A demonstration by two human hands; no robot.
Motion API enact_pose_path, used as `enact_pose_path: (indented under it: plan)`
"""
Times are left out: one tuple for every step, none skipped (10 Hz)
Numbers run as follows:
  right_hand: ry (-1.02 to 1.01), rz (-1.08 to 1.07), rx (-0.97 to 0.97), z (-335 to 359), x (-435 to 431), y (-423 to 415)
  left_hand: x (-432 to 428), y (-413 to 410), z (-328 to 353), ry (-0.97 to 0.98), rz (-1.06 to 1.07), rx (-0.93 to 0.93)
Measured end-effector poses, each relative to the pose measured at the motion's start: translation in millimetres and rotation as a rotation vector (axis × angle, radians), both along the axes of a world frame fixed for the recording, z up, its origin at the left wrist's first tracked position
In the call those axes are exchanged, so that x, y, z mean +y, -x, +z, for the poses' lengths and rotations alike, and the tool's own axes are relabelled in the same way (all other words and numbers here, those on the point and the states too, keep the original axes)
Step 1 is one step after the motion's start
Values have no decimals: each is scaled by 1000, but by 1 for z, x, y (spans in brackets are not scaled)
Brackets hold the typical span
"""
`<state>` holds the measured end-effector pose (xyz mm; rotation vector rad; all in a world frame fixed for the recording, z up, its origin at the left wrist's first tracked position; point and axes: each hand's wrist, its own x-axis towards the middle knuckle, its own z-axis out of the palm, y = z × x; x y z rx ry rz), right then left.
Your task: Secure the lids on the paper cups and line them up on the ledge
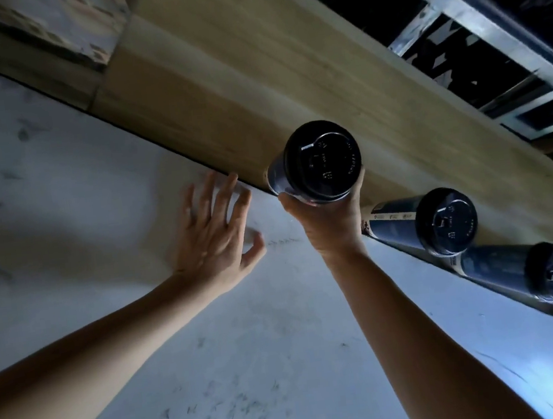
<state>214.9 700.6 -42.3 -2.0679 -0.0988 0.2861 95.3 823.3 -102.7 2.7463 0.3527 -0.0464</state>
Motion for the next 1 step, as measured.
enact_pose_path:
  plan:
    - [92,38,83,1,-10,21,-1,2,1,-10,7,-32]
